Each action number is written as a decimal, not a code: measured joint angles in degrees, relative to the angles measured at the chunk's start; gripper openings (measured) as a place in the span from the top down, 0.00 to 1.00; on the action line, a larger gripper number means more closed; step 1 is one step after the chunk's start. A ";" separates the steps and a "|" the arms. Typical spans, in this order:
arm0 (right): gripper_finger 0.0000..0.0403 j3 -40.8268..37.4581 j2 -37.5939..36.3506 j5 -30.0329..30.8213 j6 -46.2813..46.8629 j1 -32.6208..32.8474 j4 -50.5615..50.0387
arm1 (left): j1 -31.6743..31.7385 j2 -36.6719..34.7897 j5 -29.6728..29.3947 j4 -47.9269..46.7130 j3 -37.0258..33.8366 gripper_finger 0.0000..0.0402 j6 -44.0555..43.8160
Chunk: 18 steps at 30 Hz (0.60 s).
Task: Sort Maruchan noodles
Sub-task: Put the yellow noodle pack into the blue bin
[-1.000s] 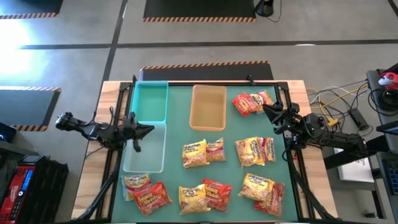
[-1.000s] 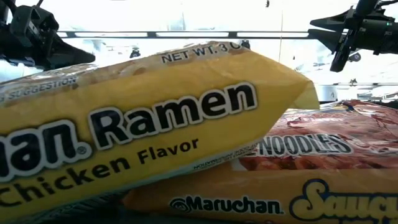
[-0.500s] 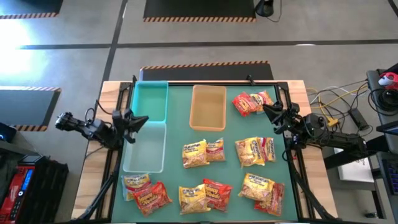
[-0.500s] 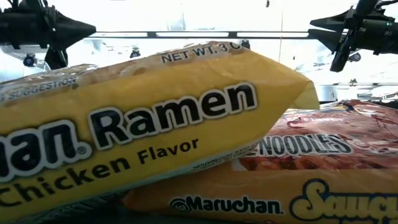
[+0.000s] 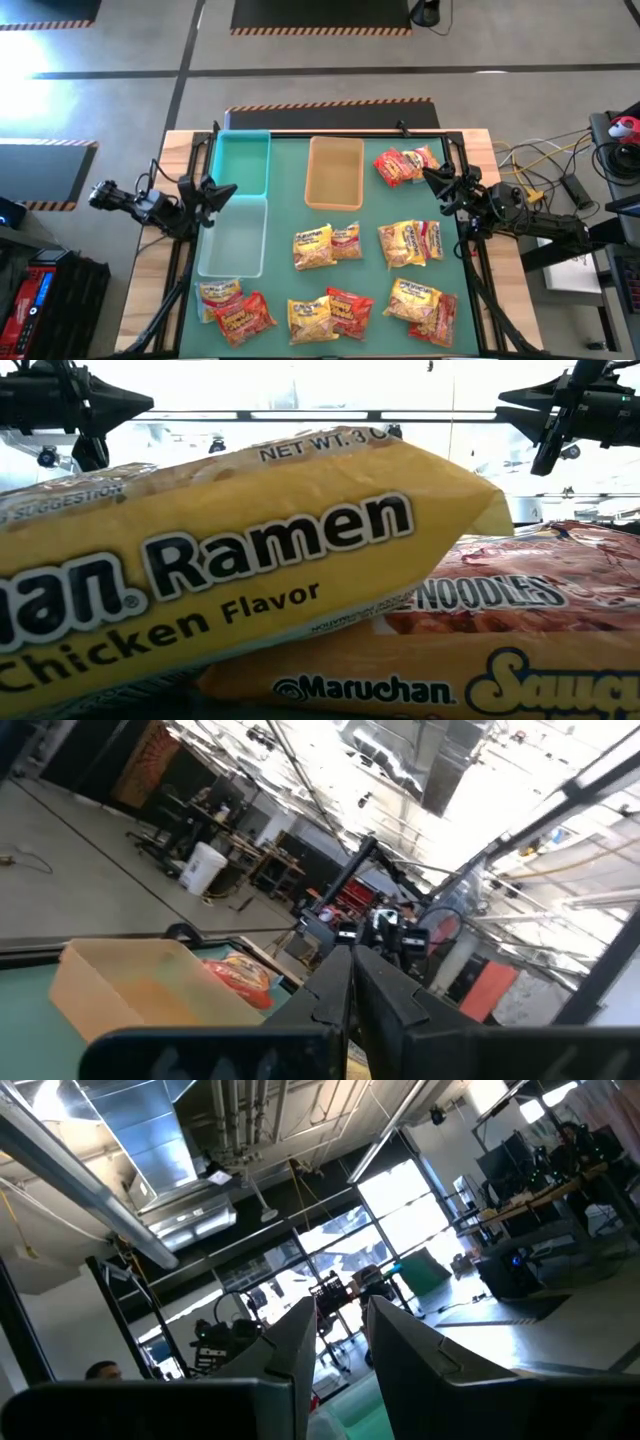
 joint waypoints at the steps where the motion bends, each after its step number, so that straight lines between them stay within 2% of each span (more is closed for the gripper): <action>1: 0.79 0.02 0.00 0.00 0.00 0.00 0.02 | 0.00 0.00 -0.20 0.00 0.00 1.00 0.00; 8: 0.79 0.01 -0.01 0.00 0.00 0.01 0.02 | 0.00 0.00 -0.38 -0.05 0.00 1.00 -0.26; 18: 0.79 0.01 -0.01 0.00 0.00 0.01 0.02 | 0.04 0.00 -2.16 0.94 0.00 1.00 -7.36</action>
